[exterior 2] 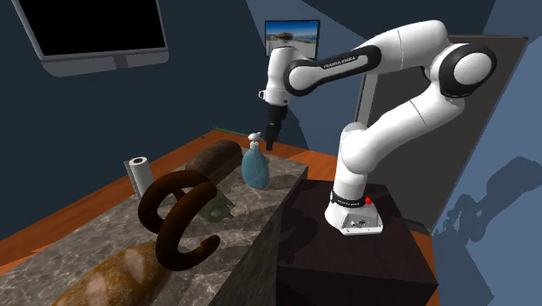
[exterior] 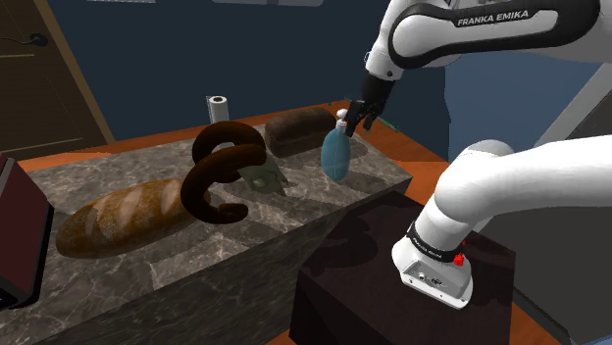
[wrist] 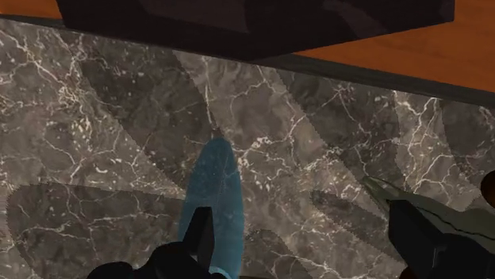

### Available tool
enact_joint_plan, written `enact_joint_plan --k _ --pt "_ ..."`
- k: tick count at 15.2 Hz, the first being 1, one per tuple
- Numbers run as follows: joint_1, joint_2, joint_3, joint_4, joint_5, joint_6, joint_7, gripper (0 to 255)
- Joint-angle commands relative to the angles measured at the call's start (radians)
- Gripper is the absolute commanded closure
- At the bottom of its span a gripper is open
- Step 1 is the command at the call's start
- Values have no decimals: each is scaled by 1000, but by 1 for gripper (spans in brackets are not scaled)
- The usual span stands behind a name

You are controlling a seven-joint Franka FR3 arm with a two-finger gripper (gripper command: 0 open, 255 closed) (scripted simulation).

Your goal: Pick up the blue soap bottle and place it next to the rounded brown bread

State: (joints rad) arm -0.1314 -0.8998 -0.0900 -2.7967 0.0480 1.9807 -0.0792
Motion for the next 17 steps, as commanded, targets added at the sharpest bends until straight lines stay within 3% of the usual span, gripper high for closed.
enact_joint_plan --k 1,7,14,17 --pt "-28 -9 -20 -76 -12 150 -8 0" --pt "-76 111 -95 -212 -13 623 -46 0" --pt "-29 267 -120 -221 12 790 -62 0" --pt "-24 281 -123 -221 15 804 -64 0"
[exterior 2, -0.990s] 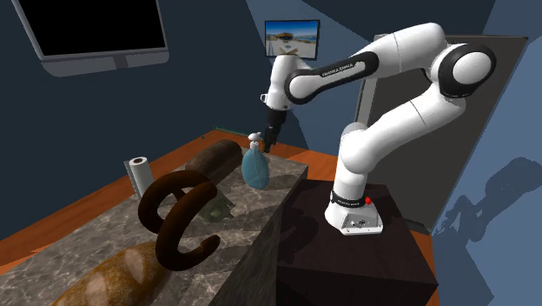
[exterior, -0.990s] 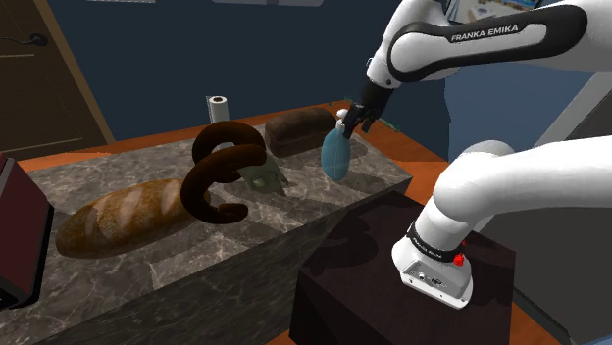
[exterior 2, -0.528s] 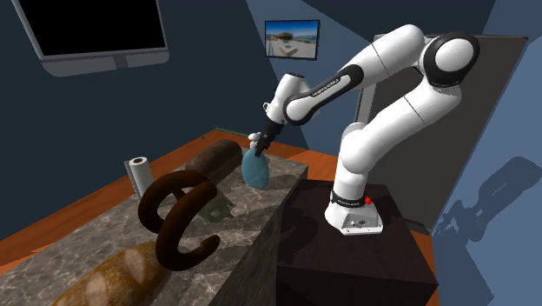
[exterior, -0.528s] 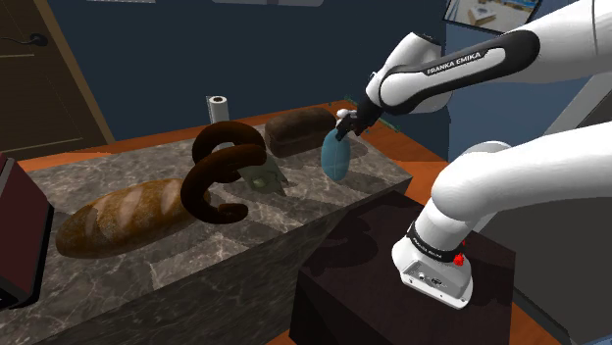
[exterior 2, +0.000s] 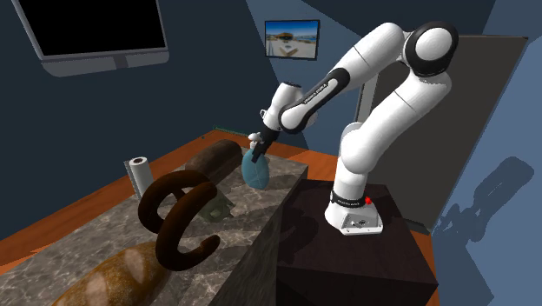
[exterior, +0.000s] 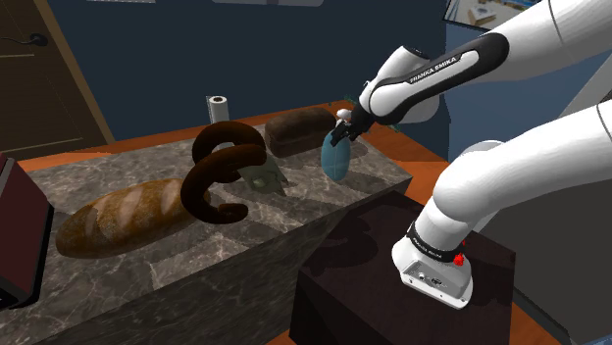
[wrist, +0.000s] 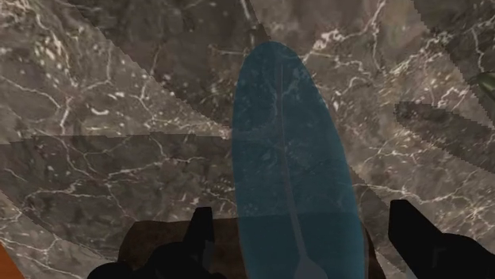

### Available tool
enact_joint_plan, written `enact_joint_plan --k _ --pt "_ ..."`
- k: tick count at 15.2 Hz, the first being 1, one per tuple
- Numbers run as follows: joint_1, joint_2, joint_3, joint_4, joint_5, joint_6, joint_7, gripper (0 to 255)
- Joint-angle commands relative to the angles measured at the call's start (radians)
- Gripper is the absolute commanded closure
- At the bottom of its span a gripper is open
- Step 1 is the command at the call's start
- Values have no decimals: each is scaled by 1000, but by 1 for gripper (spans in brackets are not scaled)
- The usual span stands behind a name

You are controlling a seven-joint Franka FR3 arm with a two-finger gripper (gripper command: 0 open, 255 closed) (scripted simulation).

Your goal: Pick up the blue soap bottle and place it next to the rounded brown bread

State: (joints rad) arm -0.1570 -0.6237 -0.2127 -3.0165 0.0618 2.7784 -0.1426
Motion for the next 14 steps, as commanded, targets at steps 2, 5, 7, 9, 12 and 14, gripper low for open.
enact_joint_plan --k 2,5,7,9,12,14 --pt "2 5 -1 -1 1 6 -1 0" --pt "2 5 -1 -1 1 6 -1 0" --pt "2 5 -1 -1 1 6 -1 255" --pt "2 5 -1 -1 1 7 -1 255" --pt "1 4 -1 -1 1 6 -1 255" --pt "2 4 -1 -1 1 6 -1 255"
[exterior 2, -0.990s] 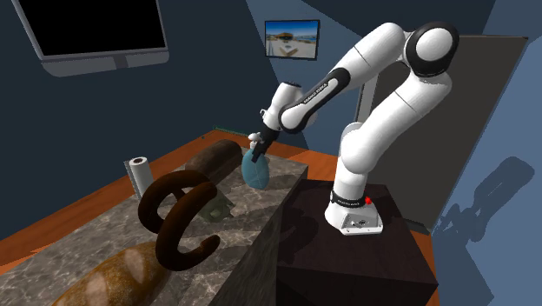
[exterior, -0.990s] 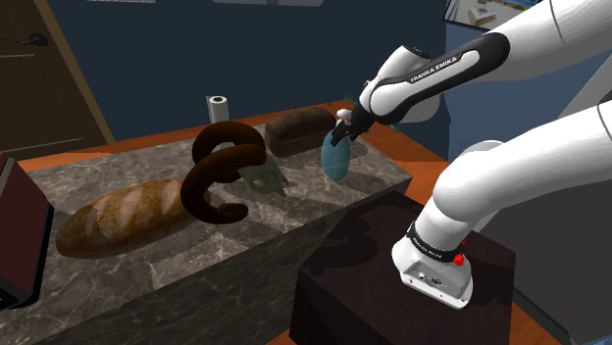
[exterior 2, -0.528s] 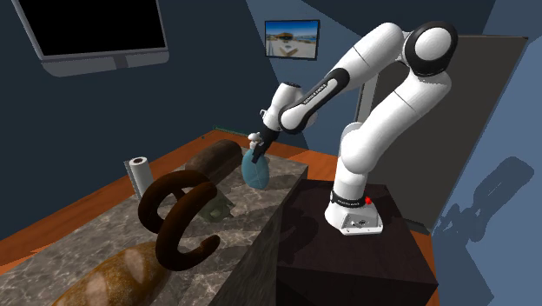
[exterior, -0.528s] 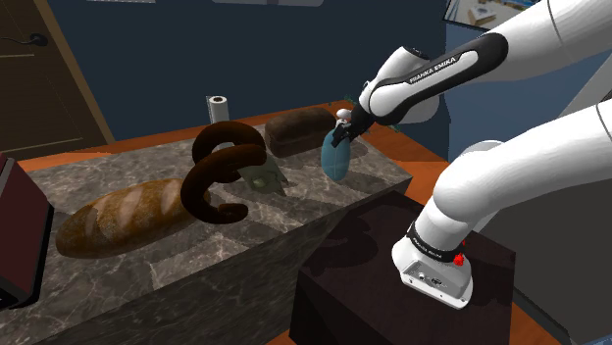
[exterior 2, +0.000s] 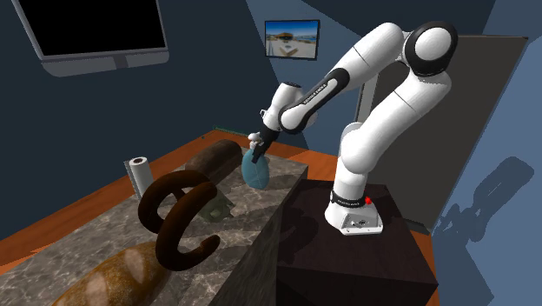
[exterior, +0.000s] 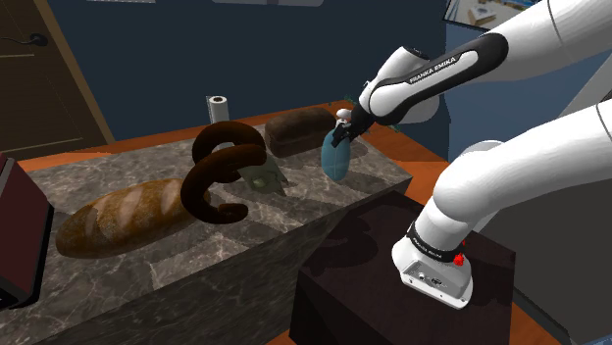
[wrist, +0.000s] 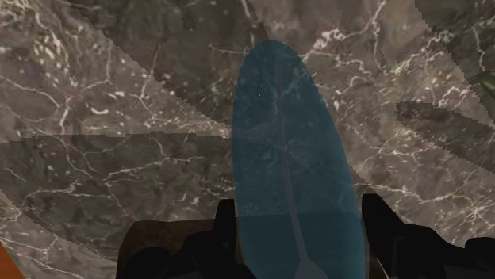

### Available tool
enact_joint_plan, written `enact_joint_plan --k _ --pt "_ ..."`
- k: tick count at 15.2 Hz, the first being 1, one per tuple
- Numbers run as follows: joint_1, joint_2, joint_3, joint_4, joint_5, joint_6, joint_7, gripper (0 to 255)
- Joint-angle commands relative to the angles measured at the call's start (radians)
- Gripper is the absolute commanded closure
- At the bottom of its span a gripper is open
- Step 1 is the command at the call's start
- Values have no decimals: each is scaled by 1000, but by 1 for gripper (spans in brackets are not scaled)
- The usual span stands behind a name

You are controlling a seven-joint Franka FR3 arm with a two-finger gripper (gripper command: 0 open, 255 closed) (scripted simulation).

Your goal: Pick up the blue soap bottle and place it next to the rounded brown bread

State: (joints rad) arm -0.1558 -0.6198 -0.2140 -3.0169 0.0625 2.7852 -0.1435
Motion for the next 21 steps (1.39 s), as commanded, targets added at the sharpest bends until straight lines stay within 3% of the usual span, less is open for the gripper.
enact_joint_plan --k 1,21 --pt "1 1 0 0 0 -1 0 255" --pt "-47 -213 64 168 -27 -384 62 255"
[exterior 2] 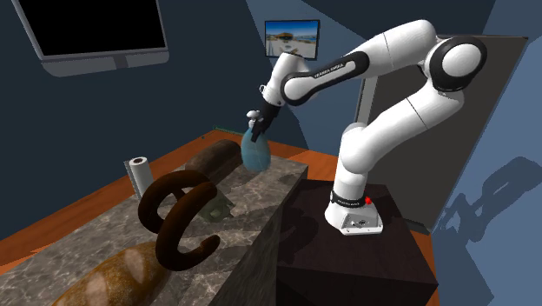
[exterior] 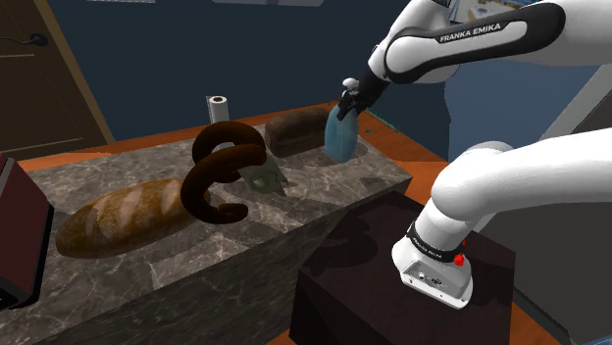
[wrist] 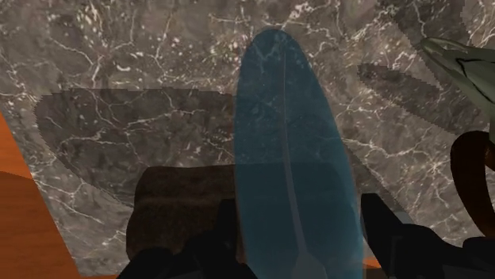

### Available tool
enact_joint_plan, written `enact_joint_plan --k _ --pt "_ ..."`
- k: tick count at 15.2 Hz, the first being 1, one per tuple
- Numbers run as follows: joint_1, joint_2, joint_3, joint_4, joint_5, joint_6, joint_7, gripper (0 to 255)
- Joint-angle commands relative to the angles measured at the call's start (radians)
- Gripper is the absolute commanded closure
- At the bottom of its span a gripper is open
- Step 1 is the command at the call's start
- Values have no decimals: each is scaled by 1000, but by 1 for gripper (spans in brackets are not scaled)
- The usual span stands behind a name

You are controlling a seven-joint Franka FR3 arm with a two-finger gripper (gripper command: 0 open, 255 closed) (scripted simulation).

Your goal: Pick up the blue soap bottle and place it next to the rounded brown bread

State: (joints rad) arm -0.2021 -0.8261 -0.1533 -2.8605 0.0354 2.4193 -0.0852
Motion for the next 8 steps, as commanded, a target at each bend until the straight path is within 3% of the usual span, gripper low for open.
enact_joint_plan --k 1,8 --pt "-1 -12 5 22 0 -34 6 255" --pt "-2 -39 15 103 -1 -141 19 255"
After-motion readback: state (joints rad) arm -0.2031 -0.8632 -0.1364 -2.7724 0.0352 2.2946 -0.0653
